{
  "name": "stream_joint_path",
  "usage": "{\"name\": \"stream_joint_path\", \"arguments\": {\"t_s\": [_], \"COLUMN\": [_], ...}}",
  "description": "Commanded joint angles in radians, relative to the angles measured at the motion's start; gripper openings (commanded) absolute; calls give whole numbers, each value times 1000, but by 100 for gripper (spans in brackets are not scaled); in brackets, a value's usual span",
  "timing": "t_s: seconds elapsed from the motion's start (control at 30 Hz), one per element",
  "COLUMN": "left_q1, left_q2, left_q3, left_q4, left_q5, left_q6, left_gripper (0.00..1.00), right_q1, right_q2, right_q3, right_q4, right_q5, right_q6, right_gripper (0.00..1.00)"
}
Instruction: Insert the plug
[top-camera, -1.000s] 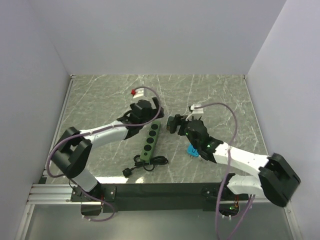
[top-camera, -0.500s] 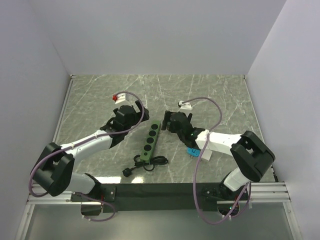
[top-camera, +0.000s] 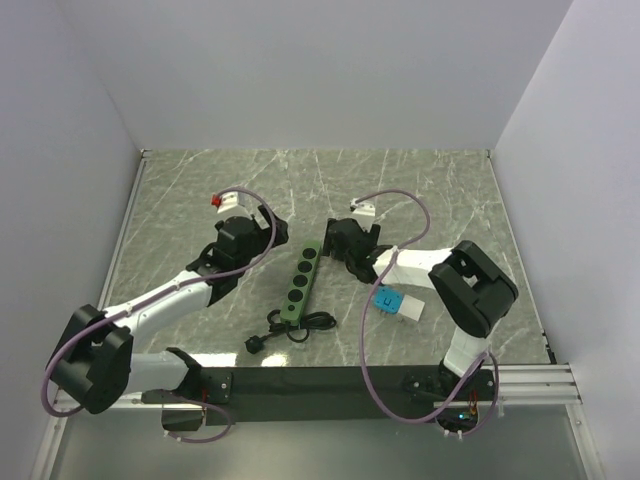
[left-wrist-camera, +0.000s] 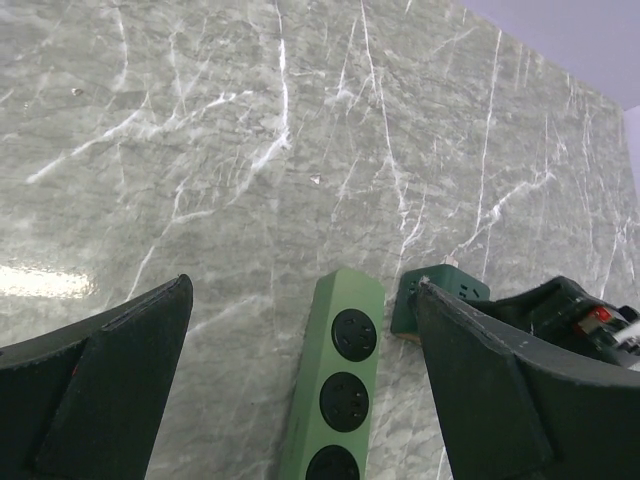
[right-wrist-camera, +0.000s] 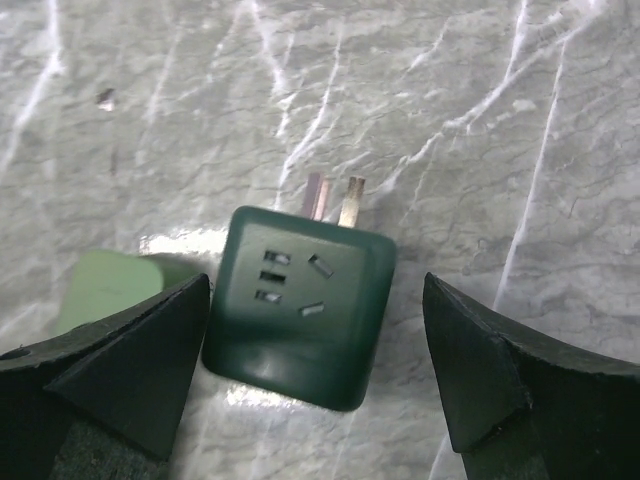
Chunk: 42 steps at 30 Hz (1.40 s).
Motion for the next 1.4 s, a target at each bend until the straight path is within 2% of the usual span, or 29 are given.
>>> {"name": "stream_joint_path", "arguments": {"t_s": [0.0, 0.13, 0.23, 0.27, 0.3, 0.4, 0.5, 0.53, 0.57, 0.63, 0.83, 0.93, 1.03, 1.2, 1.37], "left_q1": [7, 10, 14, 14, 19, 36, 57, 62, 65, 68, 80, 90, 99, 105, 105], "left_q2": [-47, -50, -47, -45, -43, -45, -62, -66, -76, -82, -103, -146, -203, -214, -145], "left_q3": [-13, -16, -16, -16, -16, -25, -56, -72, -82, -109, -140, -136, -157, -151, -140], "left_q4": [38, 33, 35, 35, 36, 57, 99, 128, 140, 182, 231, 210, 242, 277, 305], "left_q5": [12, 7, 10, 18, 22, 62, 119, 148, 157, 191, 301, 355, 492, 698, 818], "left_q6": [21, 24, 30, 33, 36, 50, 78, 98, 109, 151, 219, 195, 158, 96, 66], "left_gripper": [100, 99, 99, 99, 100, 99, 99, 99, 100, 99, 99, 99, 99, 99, 99], "right_q1": [-12, -14, -14, -15, -17, -26, -33, -38, -41, -60, -70, -69, -70, -46, 12], "right_q2": [25, 52, 60, 59, 42, -28, -133, -161, -187, -263, -414, -484, -550, -572, -587], "right_q3": [54, 77, 76, 72, 68, 33, -13, -36, -43, -62, -92, -156, -205, -196, -208], "right_q4": [-4, -4, 3, 4, 4, 13, 36, 47, 44, 46, -5, 59, 101, 70, 87], "right_q5": [45, 37, 24, 25, 24, -13, -84, -104, -143, -237, -502, -700, -855, -950, -966], "right_q6": [15, 4, -10, -16, -23, -91, -223, -282, -296, -379, -491, -594, -671, -717, -757], "right_gripper": [93, 87, 75, 62, 56, 47, 44, 40, 1, 0, 0, 0, 0, 0, 0]}}
